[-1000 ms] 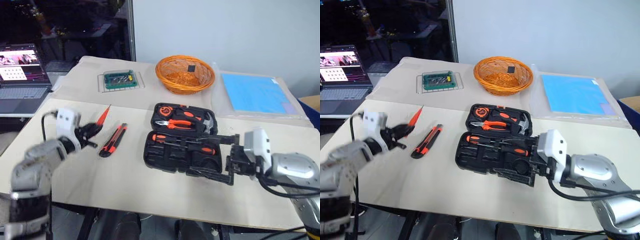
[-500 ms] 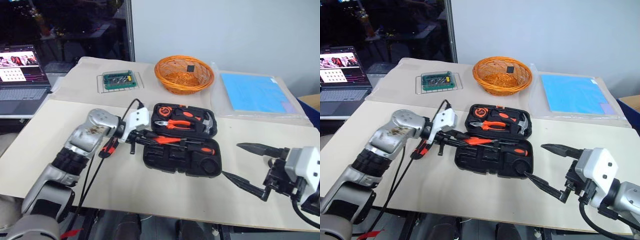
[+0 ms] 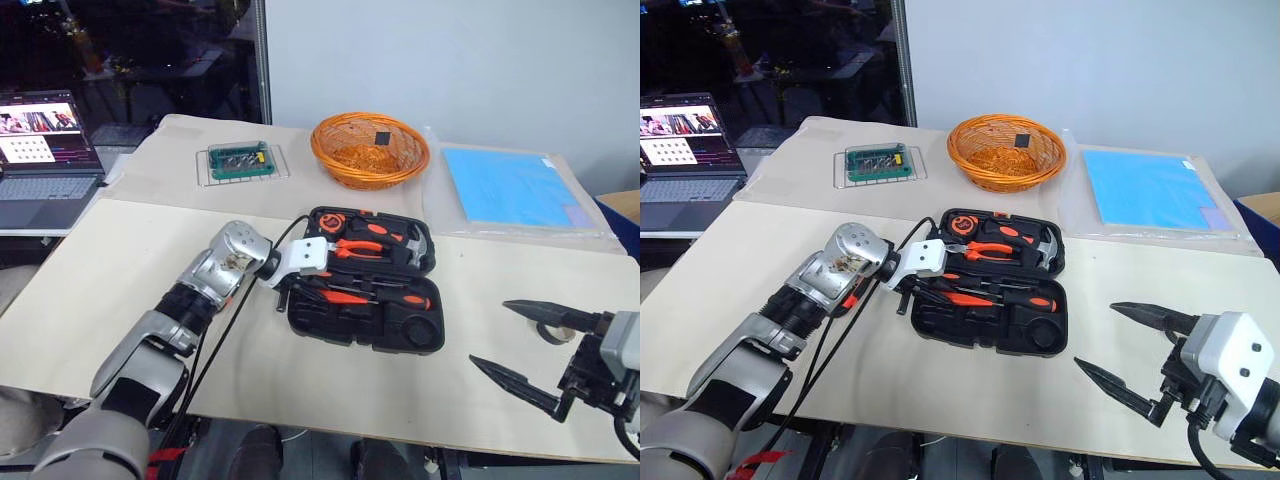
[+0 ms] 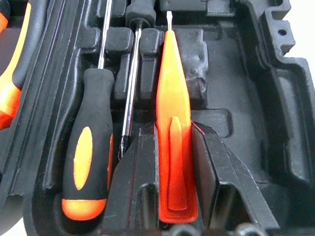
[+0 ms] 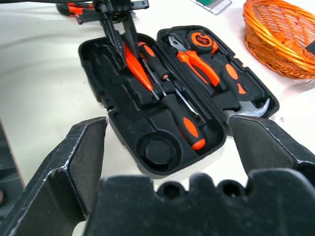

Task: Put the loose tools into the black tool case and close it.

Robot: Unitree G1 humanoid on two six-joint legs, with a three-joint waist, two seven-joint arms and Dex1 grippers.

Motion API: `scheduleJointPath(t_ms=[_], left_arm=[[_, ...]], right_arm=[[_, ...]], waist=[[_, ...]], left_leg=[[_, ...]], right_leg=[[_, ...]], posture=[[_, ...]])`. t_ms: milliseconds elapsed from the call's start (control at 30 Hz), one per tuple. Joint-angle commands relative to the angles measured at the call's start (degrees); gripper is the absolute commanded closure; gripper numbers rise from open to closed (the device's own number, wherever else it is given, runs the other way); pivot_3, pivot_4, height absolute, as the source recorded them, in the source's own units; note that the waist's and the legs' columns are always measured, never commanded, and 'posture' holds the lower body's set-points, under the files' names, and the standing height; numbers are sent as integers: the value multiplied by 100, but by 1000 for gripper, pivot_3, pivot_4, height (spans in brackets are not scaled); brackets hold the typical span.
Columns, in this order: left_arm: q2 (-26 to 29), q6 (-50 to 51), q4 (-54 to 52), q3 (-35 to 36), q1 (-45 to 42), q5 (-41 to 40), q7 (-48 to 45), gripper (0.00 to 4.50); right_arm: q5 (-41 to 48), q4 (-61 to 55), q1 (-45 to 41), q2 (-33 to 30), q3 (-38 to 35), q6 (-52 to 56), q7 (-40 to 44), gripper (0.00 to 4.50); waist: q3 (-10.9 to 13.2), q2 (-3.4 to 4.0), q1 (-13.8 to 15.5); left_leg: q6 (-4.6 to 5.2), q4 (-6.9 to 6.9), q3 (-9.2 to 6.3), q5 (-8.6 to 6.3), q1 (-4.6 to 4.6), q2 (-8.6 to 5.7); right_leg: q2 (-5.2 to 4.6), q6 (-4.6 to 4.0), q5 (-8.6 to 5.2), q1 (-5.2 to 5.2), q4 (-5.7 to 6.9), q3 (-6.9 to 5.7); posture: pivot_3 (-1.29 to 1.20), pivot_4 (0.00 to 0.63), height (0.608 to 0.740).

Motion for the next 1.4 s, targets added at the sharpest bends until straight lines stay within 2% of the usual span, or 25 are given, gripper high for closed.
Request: scheduleJointPath(t_ms=[33, 233, 300, 467, 567, 633, 700, 733, 767, 833, 900, 1033, 1200, 1300, 1400], left_arm=[[55, -191, 229, -31, -89, 246, -144, 3955], [7, -293, 300, -25, -61, 294, -263, 3955], [-53, -177, 302, 53, -63, 246, -213, 3000], [8, 309, -110, 779, -62, -385, -190, 1250], [163, 1200, -641, 1401, 83, -1132, -391, 1250], [106, 1744, -815, 1738, 166, -1417, -86, 1818], [51, 1693, -1114, 1929, 429, -1555, 86, 2413], [-79, 1695, -1223, 2036, 592, -1602, 324, 2897], [-192, 1594, -1295, 2085, 749, -1575, 552, 3135], [-426, 1469, -1463, 2132, 1026, -1562, 900, 3922], [-605, 1324, -1669, 2031, 1378, -1428, 1211, 4380], [-826, 1125, -1637, 1600, 1762, -886, 1834, 4380], [-632, 1151, -1219, 758, 1937, -86, 1949, 4380], [-557, 1121, -1110, 642, 1969, 31, 1992, 4380], [-677, 846, -1085, 1003, 2009, -221, 2191, 4380]], right_arm=[[69, -153, 11, -9, -116, -68, -65, 0], [52, -118, -67, -62, 18, -65, -128, 0], [40, -82, -106, -88, 56, -70, -124, 0], [59, -87, -122, -101, 51, -56, -105, 0], [12, -46, -127, -97, 84, -86, -92, 0], [-14, -26, -155, -93, 148, -98, -112, 0], [-38, -3, -224, -106, 240, -101, -155, 0], [-64, 24, -295, -125, 310, -99, -192, 0], [-87, 44, -352, -144, 366, -93, -221, 0], [-113, 97, -441, -176, 429, -89, -237, 0], [-85, 80, -512, -196, 447, -43, -267, 0], [-62, 12, -535, -214, 504, 2, -329, 0], [47, -152, -534, -267, 596, 112, -427, 0], [59, -160, -549, -295, 615, 135, -437, 0], [69, -135, -733, -330, 828, 152, -503, 0]], waist=[[0, 0, -8], [-1, 1, -37], [-1, 2, -43], [-1, 1, -48], [1, 2, -61], [0, 3, -64], [-2, 6, -63], [-4, 9, -62], [-5, 11, -56], [-4, 10, -35], [-4, 9, -19], [-4, 10, 3], [-21, 20, 8], [-52, 30, -1], [-61, 40, -42]], left_leg=[[0, 0, 0, 0, 0, 0], [1, 1, -1, 0, 2, 1], [1, 3, -1, 0, 2, 1], [1, 5, -2, 0, 0, 0], [1, 3, -4, 0, -4, 4], [1, 4, -5, 0, -3, 3], [1, 6, -5, 0, -1, 2], [1, 7, -6, 0, 0, 1], [1, 7, -6, 0, 2, 0], [2, 12, -8, 0, 4, -1], [2, 16, -9, 0, 2, -2], [2, 16, -9, 0, 2, -1], [1, 16, -7, 0, 10, -3], [1, 13, -7, -1, 26, -2], [-6, 6, -2, -5, 74, 1]], right_leg=[[0, 0, 0, 0, 0, 0], [1, 1, 0, 0, 7, 0], [1, 1, 0, 1, 9, 0], [1, 1, 0, -1, 10, 0], [2, 2, 0, -5, 12, -1], [2, 3, 0, -3, 13, -2], [1, 5, 0, 0, 13, -2], [0, 6, 0, 2, 13, -3], [-1, 7, 0, 4, 13, -3], [-1, 9, 2, 9, 15, -3], [-2, 11, 3, 8, 16, -4], [1, 10, 4, 7, 17, -4], [-1, 10, 4, 15, 15, -3], [-1, 8, 3, 26, 15, -2], [-2, -18, -33, 42, 12, 0]], posture=[[0, 150, 740], [0, 150, 740], [0, 150, 740], [0, 150, 740], [0, 150, 740], [0, 150, 740], [0, 150, 740], [0, 150, 740], [0, 150, 740], [0, 150, 740], [0, 150, 740], [0, 150, 740], [0, 150, 740], [0, 150, 740], [0, 150, 740]])
